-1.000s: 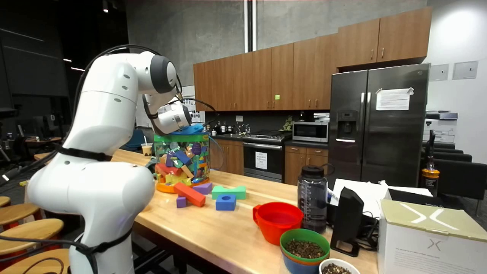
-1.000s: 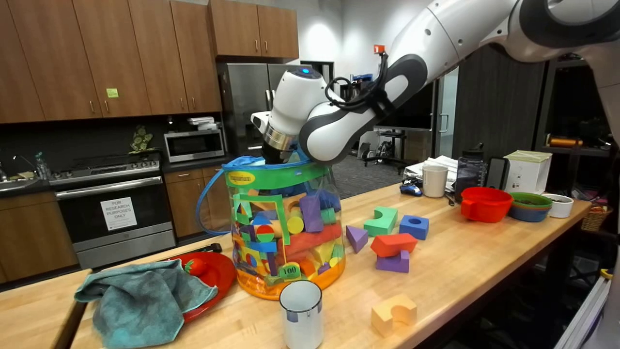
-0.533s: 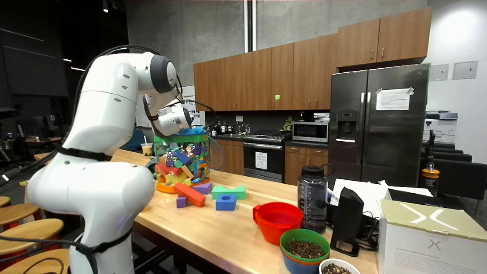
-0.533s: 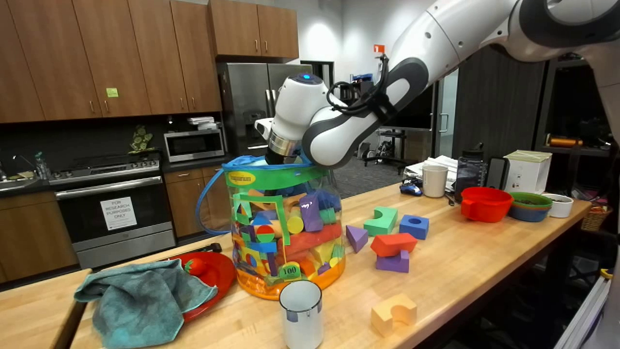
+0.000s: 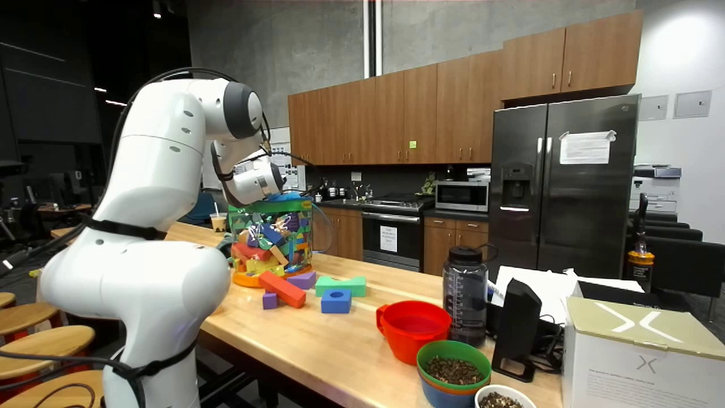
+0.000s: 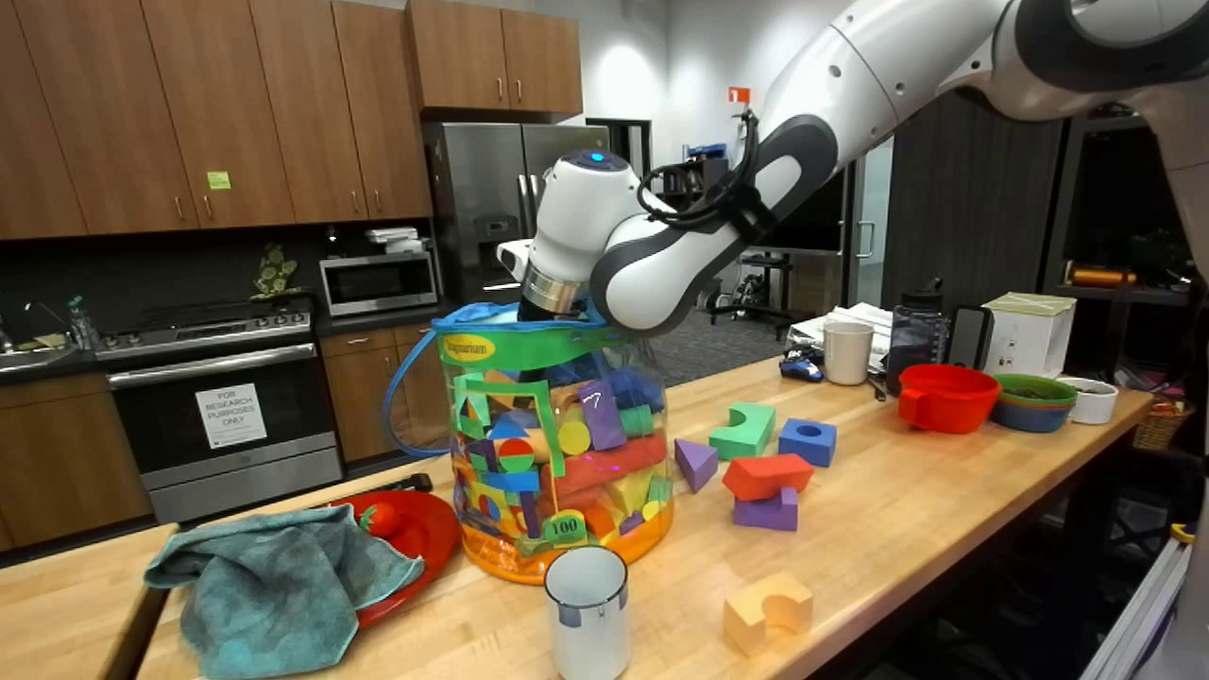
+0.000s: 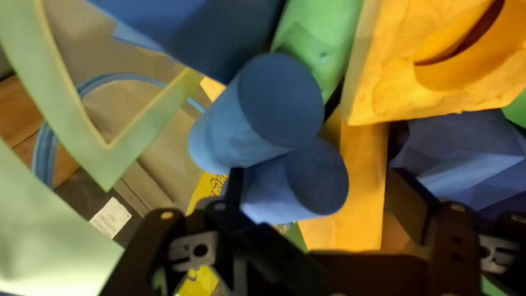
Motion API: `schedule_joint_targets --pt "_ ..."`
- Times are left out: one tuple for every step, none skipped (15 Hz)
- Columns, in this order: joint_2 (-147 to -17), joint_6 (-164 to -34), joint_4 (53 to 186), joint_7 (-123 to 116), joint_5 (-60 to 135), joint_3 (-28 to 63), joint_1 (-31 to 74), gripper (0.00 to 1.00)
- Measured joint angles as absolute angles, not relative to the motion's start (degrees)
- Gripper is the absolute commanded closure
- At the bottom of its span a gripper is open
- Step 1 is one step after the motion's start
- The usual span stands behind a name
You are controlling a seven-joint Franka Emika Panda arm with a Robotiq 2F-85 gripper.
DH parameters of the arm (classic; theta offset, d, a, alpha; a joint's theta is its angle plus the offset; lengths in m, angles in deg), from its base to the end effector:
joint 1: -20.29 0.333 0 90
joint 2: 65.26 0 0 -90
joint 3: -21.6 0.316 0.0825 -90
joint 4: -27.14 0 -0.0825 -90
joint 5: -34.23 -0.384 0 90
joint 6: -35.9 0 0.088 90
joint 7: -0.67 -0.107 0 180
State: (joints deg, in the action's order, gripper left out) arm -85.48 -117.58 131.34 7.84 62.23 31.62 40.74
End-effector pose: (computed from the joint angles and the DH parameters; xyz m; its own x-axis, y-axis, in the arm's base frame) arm 0.5815 0.3459 0.4023 0.4195 0.8231 0.3828 0.7371 -0.5550 0.3856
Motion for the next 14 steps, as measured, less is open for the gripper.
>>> schedule_joint_targets --pt "-85.47 -117.59 131.28 7.84 62.2 31.62 40.74 0.52" --pt "-85.43 -117.59 131.19 7.84 62.2 31.6 40.7 0.58" --pt "-85.37 -117.59 131.11 7.85 62.2 31.58 40.67 0.66" --pt "-85.32 -117.59 130.99 7.89 62.2 31.51 40.63 0.67" --pt "-85.31 -117.59 130.96 7.93 62.21 31.45 40.61 0.69" --pt "-85.31 -117.59 130.89 7.97 62.21 31.41 40.61 0.73" --pt "-85.31 -117.59 130.83 8.01 62.21 31.37 40.6 0.73" --pt "-85.31 -117.59 130.82 8.05 62.22 31.36 40.59 0.73" --pt "-85.31 -117.59 130.79 8.08 62.23 31.36 40.59 0.73" --pt "-85.31 -117.59 130.75 8.11 62.25 31.35 40.59 0.74" --pt "-85.31 -117.59 130.69 8.14 62.28 31.35 40.59 0.75" --pt "-85.3 -117.6 130.61 8.16 62.34 31.35 40.59 0.75" --pt "-85.28 -117.65 130.51 8.21 62.47 31.35 40.6 0.76" --pt "-85.25 -117.69 130.39 8.27 62.56 31.35 40.61 0.77"
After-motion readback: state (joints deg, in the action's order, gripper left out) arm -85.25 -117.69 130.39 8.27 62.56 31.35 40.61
